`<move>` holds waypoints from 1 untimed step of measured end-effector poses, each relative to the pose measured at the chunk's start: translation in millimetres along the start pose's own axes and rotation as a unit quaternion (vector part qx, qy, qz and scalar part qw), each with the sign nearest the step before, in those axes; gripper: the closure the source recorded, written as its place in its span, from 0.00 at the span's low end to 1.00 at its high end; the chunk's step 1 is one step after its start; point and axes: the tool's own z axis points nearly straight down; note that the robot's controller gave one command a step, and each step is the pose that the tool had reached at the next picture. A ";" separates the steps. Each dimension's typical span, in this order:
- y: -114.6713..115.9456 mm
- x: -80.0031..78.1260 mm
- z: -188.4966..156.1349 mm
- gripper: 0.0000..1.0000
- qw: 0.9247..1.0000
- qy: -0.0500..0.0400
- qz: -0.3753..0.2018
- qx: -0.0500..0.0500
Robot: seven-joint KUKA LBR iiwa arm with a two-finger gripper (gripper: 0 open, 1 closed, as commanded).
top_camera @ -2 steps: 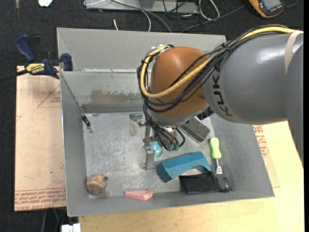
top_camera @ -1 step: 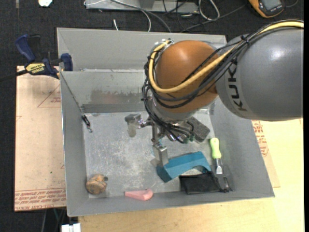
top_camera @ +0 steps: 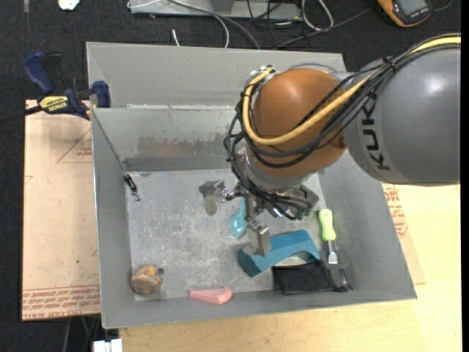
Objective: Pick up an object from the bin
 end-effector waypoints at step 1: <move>-38.3 -8.1 31.2 0.00 0.997 -0.002 -0.081 0.000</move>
Offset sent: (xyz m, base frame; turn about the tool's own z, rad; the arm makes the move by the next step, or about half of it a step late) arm 0.0352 -0.0493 -0.0370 -0.1041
